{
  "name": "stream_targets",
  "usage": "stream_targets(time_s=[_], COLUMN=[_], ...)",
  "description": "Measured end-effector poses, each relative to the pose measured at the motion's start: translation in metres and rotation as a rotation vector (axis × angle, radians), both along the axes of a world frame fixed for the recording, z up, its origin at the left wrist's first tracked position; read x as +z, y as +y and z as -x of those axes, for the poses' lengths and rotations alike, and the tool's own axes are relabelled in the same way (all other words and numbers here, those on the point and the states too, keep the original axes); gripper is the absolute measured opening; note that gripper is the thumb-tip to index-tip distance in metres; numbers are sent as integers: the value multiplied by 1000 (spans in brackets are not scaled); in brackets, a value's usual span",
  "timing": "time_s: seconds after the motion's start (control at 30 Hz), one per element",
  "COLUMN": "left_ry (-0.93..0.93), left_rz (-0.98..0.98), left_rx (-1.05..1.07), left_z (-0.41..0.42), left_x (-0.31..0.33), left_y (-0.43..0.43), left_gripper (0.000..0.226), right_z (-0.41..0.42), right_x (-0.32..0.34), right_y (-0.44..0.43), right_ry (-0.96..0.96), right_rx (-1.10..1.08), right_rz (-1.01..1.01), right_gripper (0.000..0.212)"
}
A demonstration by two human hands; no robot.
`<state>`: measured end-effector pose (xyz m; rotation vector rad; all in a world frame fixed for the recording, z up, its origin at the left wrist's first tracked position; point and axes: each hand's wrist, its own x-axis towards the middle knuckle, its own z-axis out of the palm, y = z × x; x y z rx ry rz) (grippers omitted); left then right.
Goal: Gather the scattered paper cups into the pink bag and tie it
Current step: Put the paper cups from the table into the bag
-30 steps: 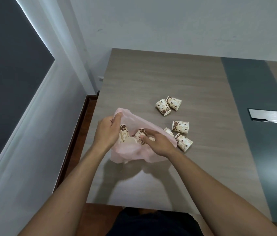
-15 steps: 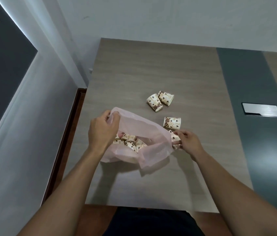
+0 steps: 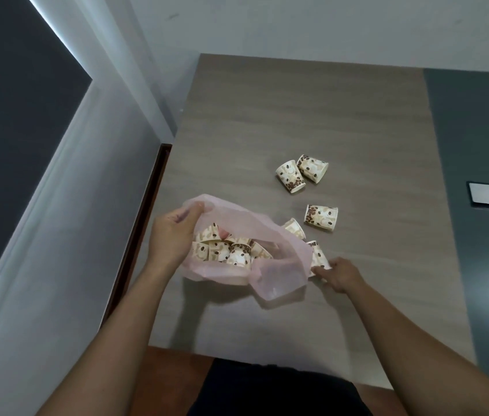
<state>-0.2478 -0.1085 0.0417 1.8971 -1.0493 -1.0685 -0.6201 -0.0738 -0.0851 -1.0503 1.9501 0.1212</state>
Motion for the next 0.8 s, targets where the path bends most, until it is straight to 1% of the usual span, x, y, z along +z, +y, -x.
stream_targets(time_s=[0.03,0.07,0.13,0.2,0.27,0.33,0.37,0.43,0.47,0.5,0.57,0.6,0.63,0.7,0.77,0.8], left_ry=[22,39,62,95,123,136,136,145,155,166,174,167,154,123,103,87], left_rz=[-13,-16,-13,-17,-30,-39,-36,-27,-31,-43,-68,-76,-83,-89,-74,-62], left_rx=[-4,-7,-4,-26,-60,-82,-92,-103,-110,-115,-117,-125,-138,-173,-191,-188], left_z=[1,3,7,14,20,26,29,33,34,35,34,32,31,28,26,24], left_x=[0,0,0,2,5,9,11,12,12,12,9,7,4,3,3,3], left_y=[-2,-3,-8,-14,-20,-26,-29,-32,-34,-34,-35,-35,-34,-32,-28,-26], left_gripper=[29,32,36,34,28,26,28,27,28,33,58,72,79,81,77,71], right_z=[1,2,2,2,1,-6,-11,-26,-34,-44,-63,-75,-87,-114,-134,-141], right_x=[1,4,15,30,50,70,78,91,96,99,104,105,104,101,98,98], right_y=[-1,-1,-4,-11,-20,-26,-28,-30,-31,-32,-33,-33,-32,-28,-25,-24], right_ry=[-38,-132,-423,-750,-1061,-1277,-1334,-1347,-1313,-1255,-1081,-958,-829,-645,-564,-528], right_rx=[-54,-172,-473,-650,-692,-599,-518,-369,-312,-253,-127,-59,3,66,76,87], right_rz=[2,6,20,81,157,176,157,106,88,79,86,105,134,224,308,345], right_gripper=[47,50,49,49,47,49,54,65,65,59,46,44,46,54,61,62])
